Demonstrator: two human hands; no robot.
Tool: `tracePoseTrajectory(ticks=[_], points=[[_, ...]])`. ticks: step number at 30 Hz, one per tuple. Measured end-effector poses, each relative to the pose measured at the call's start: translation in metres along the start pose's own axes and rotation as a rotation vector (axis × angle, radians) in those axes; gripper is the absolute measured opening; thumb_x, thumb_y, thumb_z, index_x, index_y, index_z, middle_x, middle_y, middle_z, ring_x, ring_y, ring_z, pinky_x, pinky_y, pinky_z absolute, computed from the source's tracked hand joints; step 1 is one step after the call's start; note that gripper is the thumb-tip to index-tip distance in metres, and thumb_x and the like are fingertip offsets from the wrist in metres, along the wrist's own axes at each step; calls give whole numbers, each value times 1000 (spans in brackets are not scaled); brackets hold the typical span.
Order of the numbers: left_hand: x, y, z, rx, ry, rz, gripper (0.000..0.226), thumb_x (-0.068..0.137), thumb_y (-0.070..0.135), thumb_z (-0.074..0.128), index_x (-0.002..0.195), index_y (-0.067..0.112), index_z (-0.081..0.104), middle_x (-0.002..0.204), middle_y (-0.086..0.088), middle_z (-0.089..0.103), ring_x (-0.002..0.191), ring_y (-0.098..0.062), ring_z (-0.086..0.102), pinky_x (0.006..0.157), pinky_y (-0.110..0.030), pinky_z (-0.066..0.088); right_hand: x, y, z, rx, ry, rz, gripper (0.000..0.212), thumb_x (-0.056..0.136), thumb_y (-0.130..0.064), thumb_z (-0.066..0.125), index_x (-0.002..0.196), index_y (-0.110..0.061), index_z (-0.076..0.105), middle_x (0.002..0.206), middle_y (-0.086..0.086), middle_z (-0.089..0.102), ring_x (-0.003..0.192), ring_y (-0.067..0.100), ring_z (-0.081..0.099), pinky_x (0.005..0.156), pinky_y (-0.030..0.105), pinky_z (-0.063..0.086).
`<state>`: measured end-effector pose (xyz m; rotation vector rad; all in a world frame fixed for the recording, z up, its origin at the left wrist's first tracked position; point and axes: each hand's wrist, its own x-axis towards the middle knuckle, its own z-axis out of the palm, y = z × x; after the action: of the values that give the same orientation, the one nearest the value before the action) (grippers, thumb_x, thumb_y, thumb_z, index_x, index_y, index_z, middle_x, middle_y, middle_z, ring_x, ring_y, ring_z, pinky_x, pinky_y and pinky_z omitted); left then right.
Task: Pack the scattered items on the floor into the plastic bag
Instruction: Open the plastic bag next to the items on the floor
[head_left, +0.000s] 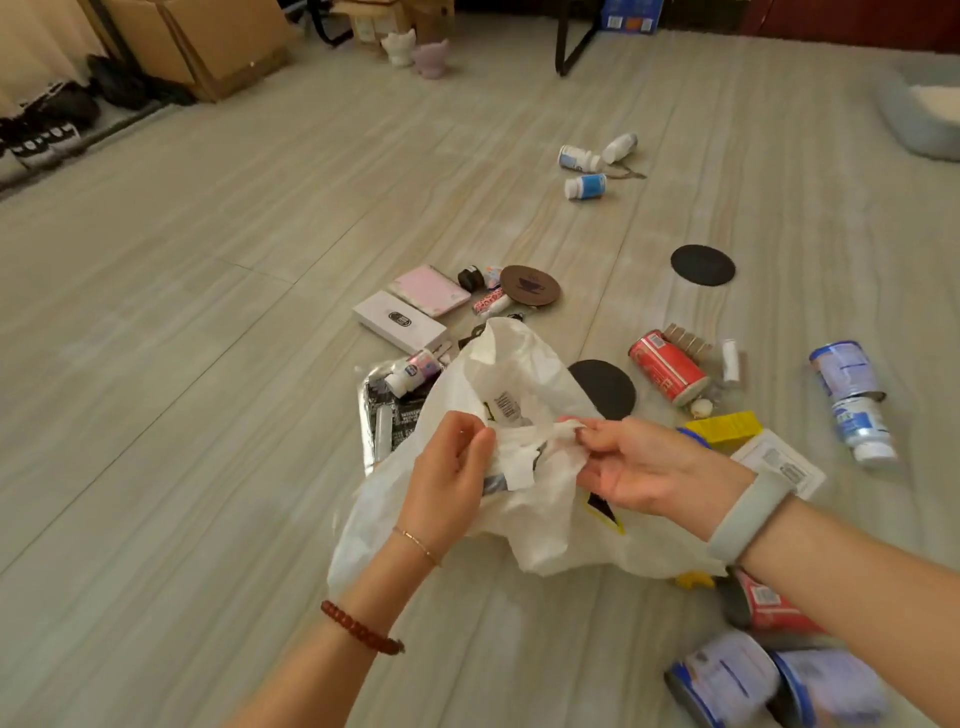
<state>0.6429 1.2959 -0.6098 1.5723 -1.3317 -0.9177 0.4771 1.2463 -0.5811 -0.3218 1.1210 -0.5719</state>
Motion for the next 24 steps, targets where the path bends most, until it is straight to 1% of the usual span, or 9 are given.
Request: tracePoseTrajectory(ticks=[3,7,9,12,14,16,18,21,24], points=[[-15,-23,-8,192,-79,130,14,91,32,47,84,22,56,66,10,54,58,5,54,56,-9,41,8,17,-17,-233,-55,11,29,93,-1,42,78,-7,65,69,10,68,60,21,66,55,32,57],[-29,-41,-16,688,-261,512,54,84,62,35,80,17,65,85,3,61,52,-9,55,45,-22,46,10,42,-44,-1423,-29,-597,24,93,-19,46,74,-7,56,64,6,51,62,21,47,63,34,40],[-32,-41,-18,905,-267,619,44,85,52,40,73,16,62,84,2,65,62,-14,58,41,-20,40,9,50,-52,-1694,-54,-900,28,93,-35,38,90,-14,57,72,4,64,64,28,58,59,36,46],[-25,-43,-28,990,-186,609,28,79,31,41,70,12,60,70,3,68,82,-15,47,65,-22,38,7,58,-58,-1950,-85,-1134,52,90,-58,23,122,-23,45,83,-3,68,55,18,63,43,25,43],[-23,-43,-30,944,-248,437,32,80,29,34,77,8,59,67,-4,68,84,-20,53,85,-36,48,12,62,-62,-2077,-45,-1213,57,90,-60,19,127,-22,39,73,-4,63,46,13,56,36,23,34],[-29,-40,-26,680,-324,148,35,86,30,28,89,7,54,71,-10,66,76,-32,58,75,-35,47,21,67,-70,-2119,-32,-1318,54,91,-57,28,128,-19,38,69,-3,60,45,13,54,34,24,36],[-34,-43,-20,405,-333,-35,21,95,28,32,85,20,49,63,-6,56,69,-29,55,63,-34,39,31,71,-80,-2120,-34,-1443,52,87,-49,40,128,-18,38,70,-1,60,49,15,56,36,25,42],[-38,-48,-17,221,-326,-13,18,92,23,46,90,41,46,59,-4,50,59,-11,54,61,-26,45,40,79,-96,-2163,-72,-1496,45,81,-31,49,123,-18,40,76,1,63,57,18,59,43,26,45],[-43,-53,-16,204,-381,24,33,85,33,56,117,36,50,70,10,43,67,12,51,68,0,37,45,87,-115,-2261,-96,-1324,91,60,-22,82,135,-20,31,103,3,58,78,18,62,60,28,53]])
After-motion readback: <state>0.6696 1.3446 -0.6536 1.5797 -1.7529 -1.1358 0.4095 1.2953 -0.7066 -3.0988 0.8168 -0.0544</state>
